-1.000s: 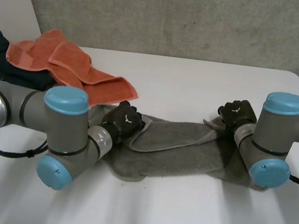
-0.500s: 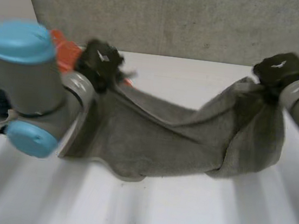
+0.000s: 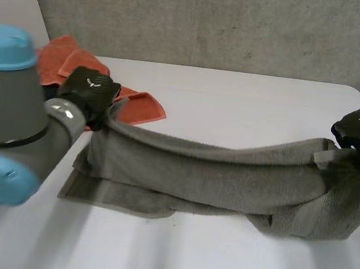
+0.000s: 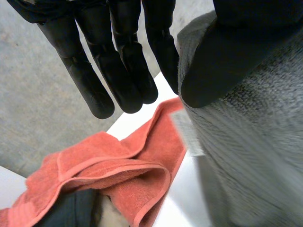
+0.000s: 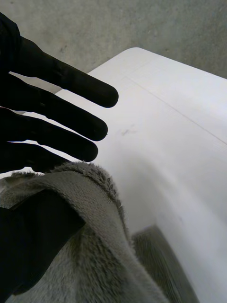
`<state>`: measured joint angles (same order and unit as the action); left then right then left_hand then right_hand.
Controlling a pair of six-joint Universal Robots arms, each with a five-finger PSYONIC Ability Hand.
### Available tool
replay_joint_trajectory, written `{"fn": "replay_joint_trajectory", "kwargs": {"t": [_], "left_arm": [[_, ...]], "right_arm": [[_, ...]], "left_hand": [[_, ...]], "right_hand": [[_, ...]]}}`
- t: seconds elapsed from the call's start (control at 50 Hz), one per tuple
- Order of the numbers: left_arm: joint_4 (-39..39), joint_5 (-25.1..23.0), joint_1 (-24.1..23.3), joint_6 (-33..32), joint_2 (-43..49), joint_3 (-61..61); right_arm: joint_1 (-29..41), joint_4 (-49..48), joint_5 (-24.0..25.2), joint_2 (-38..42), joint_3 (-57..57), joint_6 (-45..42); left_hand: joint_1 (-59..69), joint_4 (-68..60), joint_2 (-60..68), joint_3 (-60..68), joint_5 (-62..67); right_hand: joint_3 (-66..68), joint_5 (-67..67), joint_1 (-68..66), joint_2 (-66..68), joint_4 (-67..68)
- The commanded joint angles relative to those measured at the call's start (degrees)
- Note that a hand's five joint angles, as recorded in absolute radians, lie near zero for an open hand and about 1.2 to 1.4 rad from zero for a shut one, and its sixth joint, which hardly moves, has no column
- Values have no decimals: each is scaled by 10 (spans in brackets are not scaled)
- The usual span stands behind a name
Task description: Fold the laundry.
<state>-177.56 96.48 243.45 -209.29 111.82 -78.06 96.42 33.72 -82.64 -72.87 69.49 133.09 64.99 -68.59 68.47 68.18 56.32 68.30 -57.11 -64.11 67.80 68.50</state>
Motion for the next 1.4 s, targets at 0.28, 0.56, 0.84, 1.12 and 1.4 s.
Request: {"fn": "replay_joint_trajectory", "kwargs": {"t": [0.28, 0.56, 0.84, 1.12, 1.4], "left_arm": [[-224, 29, -8, -26, 173, 499], [-227, 32, -4, 27, 125, 202], [-219, 35, -15, 34, 169, 15], [-144, 35, -21, 1, -76, -292], [-66, 33, -83, -8, -188, -326]], "right_arm": [[10, -706, -34, 70, -108, 200], [-3, -462, -2, 108, -61, 228], [-16, -287, 50, 215, 6, 218], [-146, -71, 61, 78, 121, 18], [-188, -62, 88, 24, 181, -28]], "left_hand": [[150, -114, 115, 118, 137], [150, -114, 115, 118, 137], [150, -114, 115, 118, 137], [150, -114, 115, 118, 137], [150, -114, 115, 118, 137]], "right_hand": [[117, -129, -159, 122, 115], [117, -129, -159, 122, 115], [117, -129, -159, 122, 115], [117, -129, -159, 122, 115], [117, -129, -159, 122, 115]]}}
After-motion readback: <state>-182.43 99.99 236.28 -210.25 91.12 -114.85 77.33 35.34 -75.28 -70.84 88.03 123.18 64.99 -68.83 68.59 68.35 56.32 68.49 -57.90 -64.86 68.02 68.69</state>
